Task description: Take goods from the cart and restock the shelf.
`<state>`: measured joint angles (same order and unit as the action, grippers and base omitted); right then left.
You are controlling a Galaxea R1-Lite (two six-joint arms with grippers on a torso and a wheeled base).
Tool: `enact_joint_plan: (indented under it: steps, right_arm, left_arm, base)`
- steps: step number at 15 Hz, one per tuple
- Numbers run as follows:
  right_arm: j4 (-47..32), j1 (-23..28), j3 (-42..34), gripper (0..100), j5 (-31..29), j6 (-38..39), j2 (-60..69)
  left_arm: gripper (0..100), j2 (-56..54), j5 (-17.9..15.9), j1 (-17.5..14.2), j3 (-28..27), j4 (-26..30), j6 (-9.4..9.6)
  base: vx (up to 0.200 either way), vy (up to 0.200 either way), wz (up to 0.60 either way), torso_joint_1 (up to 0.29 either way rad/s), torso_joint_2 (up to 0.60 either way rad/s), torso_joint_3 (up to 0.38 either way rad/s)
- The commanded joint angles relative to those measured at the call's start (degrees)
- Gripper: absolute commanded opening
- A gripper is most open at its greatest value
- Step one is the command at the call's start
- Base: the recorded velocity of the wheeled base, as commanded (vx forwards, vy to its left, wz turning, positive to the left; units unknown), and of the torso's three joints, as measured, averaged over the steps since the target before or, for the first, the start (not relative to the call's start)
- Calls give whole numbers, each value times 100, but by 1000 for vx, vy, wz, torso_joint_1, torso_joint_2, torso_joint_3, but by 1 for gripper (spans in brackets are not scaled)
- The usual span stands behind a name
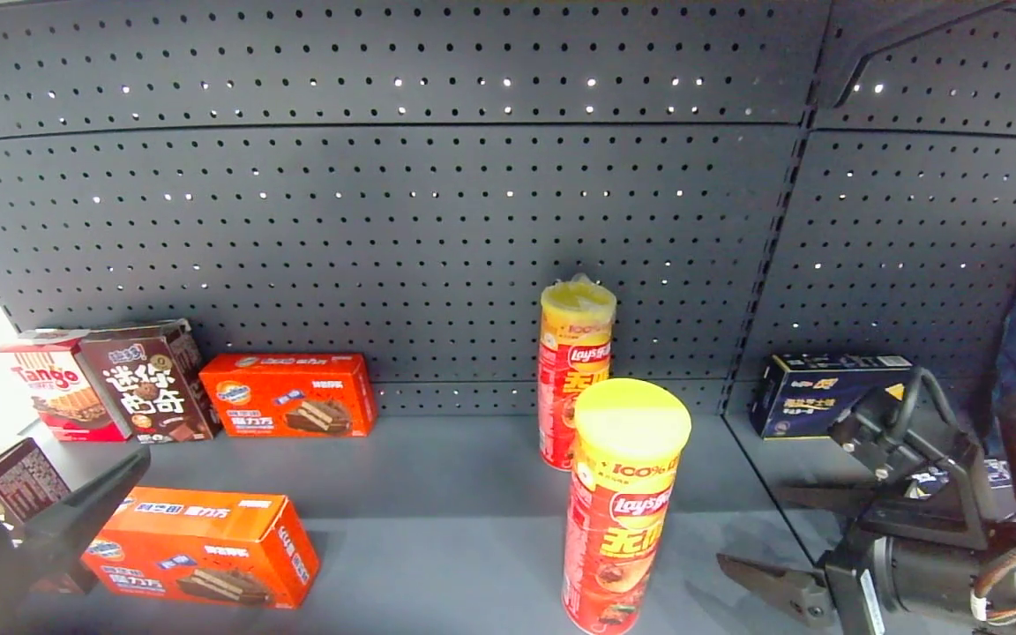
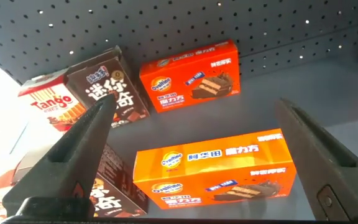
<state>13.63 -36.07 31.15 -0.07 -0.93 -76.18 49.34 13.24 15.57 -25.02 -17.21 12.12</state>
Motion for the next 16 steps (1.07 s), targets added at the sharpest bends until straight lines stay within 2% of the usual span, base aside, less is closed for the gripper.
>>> enact_joint_plan:
  steps: [1,8,16]
  right_arm:
    - [-1,-23,137,100,-10,5,-415]
    - [-1,-365,462,100,-160,5,-890]
    - [8,-506,638,100,-160,5,-1154]
  left_arm:
    - [100,76,3,-1,-3,-1,-8]
    - [100,111,-6,8,-3,-10,-25]
    - [100,111,-6,8,14,-1,-25]
  base:
    - [0,0,0,0,0,0]
    - [0,0,0,0,0,0]
    - [0,0,0,0,0,0]
